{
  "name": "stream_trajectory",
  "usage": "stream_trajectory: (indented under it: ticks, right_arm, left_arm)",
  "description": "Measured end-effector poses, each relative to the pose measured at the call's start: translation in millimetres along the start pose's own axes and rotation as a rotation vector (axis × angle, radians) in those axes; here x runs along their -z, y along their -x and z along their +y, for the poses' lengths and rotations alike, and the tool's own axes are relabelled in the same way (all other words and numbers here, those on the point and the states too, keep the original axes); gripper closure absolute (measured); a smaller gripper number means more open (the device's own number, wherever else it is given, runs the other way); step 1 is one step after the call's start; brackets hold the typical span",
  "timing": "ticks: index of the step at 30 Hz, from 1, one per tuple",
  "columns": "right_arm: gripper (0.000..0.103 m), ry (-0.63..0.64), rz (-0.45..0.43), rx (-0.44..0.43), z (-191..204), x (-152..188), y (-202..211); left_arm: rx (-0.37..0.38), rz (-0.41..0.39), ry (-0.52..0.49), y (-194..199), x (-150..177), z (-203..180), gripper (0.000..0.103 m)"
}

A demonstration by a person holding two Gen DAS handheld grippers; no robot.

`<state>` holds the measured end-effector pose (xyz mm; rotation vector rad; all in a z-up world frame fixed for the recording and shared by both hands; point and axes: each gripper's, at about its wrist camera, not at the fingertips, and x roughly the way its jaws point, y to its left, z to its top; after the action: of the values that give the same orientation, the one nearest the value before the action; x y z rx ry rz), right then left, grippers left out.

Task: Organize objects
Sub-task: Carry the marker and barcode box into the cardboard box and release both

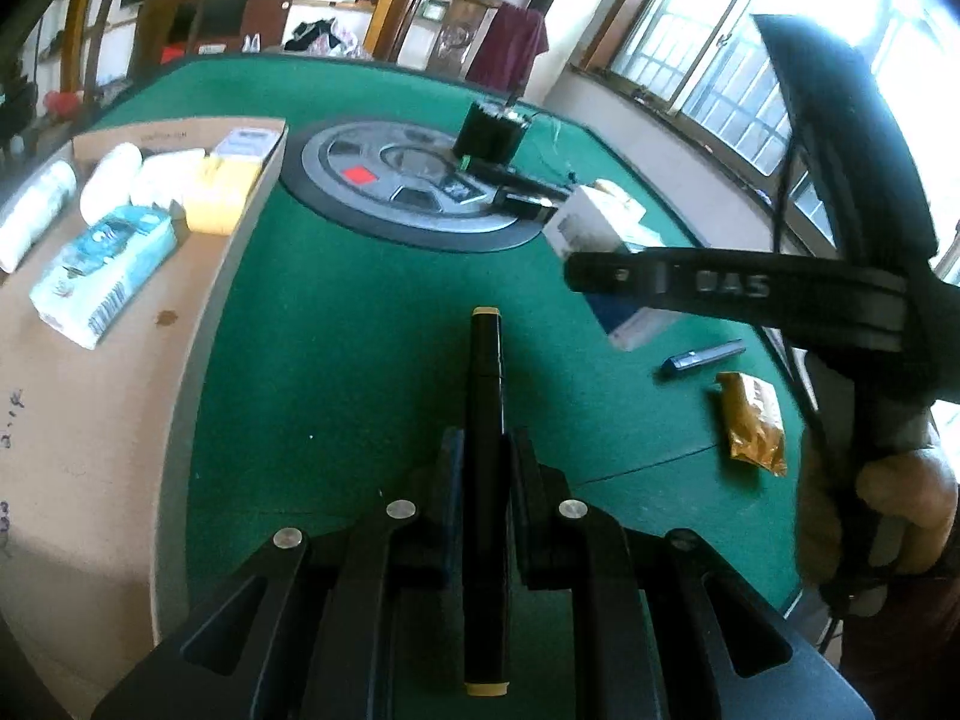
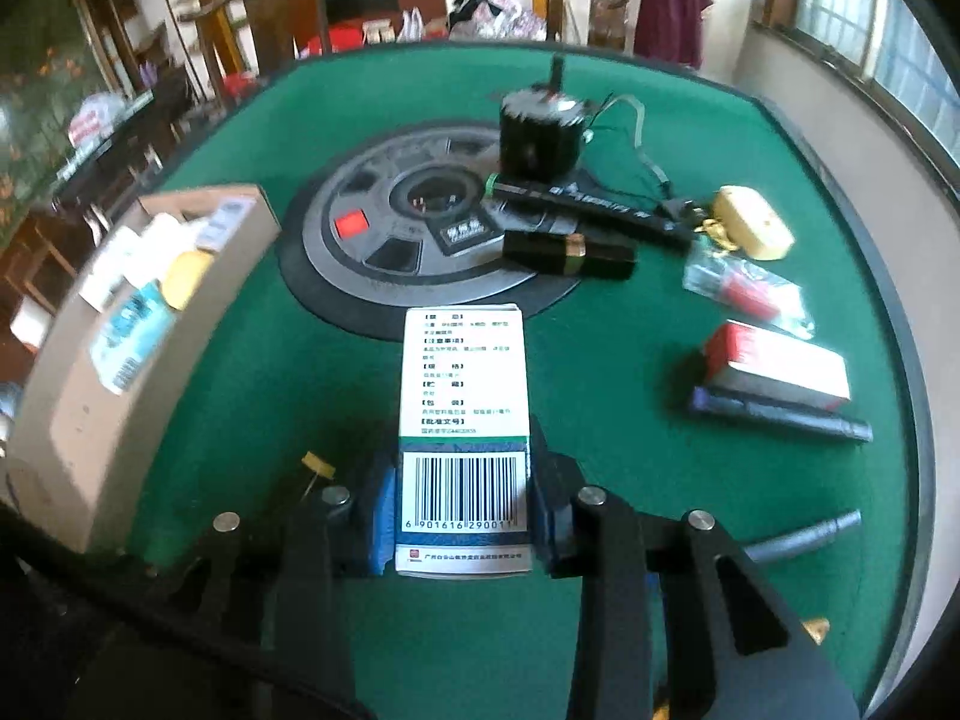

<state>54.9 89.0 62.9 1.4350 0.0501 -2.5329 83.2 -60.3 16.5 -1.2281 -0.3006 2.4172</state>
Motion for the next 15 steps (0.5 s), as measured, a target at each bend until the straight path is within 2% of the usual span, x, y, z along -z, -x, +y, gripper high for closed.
stream_trajectory:
  ticks: [5, 10, 12, 15]
  right_arm:
    - [0.071, -0.019, -0.041, -0.036, 4, 10, 30]
    - [0.071, -0.026, -0.078, -0.097, 22, 8, 53]
    - [0.071, -0.027, -0.081, -0.124, 32, 7, 55]
    - [0.071, -0.03, -0.075, -0.195, 52, 3, 58]
  left_arm:
    - [0.019, -0.062, 0.008, 30, -1, 2, 0.091]
    - [0.032, -0.146, 0.068, 72, -9, 28, 0.091]
    - [0.016, -0.178, 0.089, 90, -13, 44, 0.091]
    - [-0.049, -0.21, 0.109, 111, -23, 73, 0.091]
